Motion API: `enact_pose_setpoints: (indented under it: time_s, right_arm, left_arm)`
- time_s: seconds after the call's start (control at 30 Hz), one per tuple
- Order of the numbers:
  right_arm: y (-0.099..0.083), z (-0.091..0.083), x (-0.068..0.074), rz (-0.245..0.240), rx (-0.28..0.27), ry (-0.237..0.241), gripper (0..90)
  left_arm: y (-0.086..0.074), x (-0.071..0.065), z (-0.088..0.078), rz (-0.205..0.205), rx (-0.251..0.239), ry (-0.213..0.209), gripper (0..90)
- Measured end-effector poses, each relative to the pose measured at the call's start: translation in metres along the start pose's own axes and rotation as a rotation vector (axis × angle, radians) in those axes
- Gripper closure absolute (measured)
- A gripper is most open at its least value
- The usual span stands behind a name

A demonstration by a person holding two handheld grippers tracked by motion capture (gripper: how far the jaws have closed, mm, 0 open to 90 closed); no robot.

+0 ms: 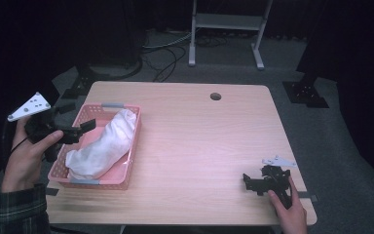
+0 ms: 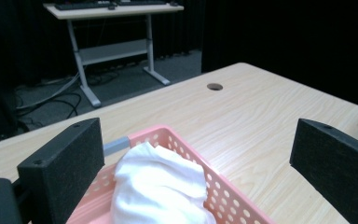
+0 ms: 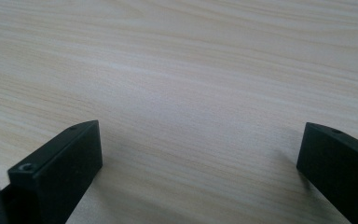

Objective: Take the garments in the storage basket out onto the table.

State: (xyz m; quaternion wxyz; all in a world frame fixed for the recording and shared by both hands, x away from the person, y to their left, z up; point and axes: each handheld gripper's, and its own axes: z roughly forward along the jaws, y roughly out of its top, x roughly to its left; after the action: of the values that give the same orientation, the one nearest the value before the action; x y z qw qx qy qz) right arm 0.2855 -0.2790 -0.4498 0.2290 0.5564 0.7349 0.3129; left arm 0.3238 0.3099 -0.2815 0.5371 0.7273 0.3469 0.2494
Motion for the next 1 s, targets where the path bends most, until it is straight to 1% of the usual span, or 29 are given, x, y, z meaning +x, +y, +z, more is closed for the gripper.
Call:
enact_pose_setpoints:
  time_s: [0.3, 0.33, 0.57, 0.73, 1.0]
  right_arm:
    - [0.0, 0.0, 0.0, 0.0, 0.0, 0.0, 0.0]
    - [0.0, 0.0, 0.0, 0.0, 0.0, 0.0, 0.0]
    - [0.0, 0.0, 0.0, 0.0, 0.0, 0.0, 0.0]
    - [0.0, 0.0, 0.0, 0.0, 0.0, 0.0, 0.0]
    - [0.0, 0.0, 0.0, 0.0, 0.0, 0.0, 0.0]
  left_arm:
    - [-0.006, 0.001, 0.007, -0.008, 0.052, -0.003, 2.8]
    - [-0.006, 0.001, 0.007, -0.008, 0.052, -0.003, 2.8]
    - [-0.012, 0.003, 0.016, -0.008, 0.101, -0.004, 2.8]
    - [-0.016, 0.004, 0.021, -0.016, 0.121, -0.005, 2.8]
    - [-0.023, 0.008, 0.028, -0.031, 0.151, 0.008, 2.8]
